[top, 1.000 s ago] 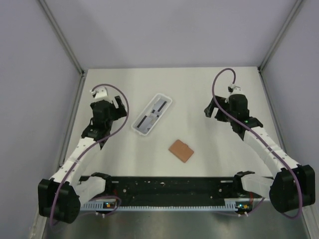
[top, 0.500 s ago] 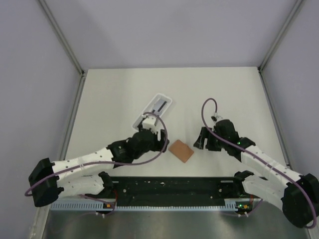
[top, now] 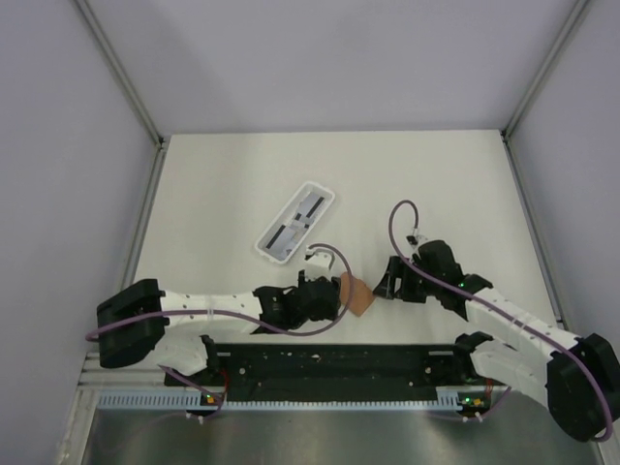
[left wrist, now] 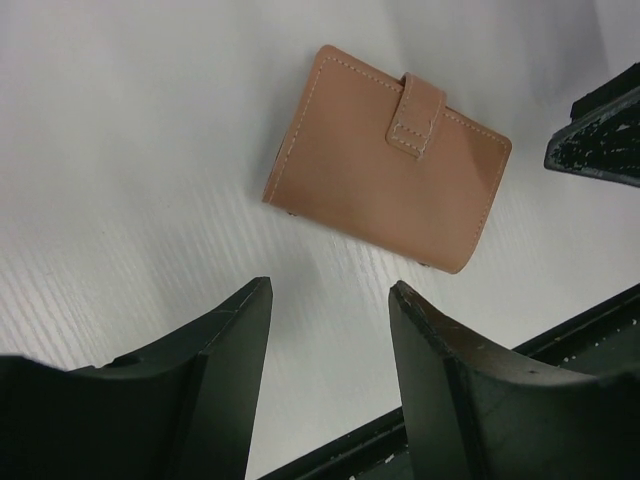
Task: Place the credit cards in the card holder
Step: Open the card holder at the center of the board.
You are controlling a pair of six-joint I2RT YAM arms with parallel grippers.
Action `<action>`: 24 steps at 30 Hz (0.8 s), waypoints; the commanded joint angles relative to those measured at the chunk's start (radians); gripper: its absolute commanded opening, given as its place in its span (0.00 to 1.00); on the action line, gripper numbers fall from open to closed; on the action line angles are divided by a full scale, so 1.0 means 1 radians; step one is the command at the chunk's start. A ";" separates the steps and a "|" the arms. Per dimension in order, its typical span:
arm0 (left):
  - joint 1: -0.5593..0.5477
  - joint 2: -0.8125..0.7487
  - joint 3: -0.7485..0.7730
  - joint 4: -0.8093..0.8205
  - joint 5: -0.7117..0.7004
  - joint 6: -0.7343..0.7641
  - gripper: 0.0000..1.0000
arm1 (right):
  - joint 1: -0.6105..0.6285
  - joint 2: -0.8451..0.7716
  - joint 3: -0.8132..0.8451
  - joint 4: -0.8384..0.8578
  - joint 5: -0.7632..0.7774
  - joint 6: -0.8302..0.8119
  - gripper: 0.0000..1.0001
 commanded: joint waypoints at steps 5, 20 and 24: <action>-0.003 0.018 0.043 0.086 -0.110 -0.042 0.57 | 0.004 0.067 -0.020 0.128 -0.051 -0.001 0.69; 0.036 0.180 0.116 0.063 -0.099 -0.159 0.55 | 0.004 0.208 -0.026 0.223 -0.076 0.002 0.59; 0.059 0.212 0.098 0.116 -0.047 -0.177 0.52 | 0.004 0.214 -0.030 0.218 -0.068 0.005 0.59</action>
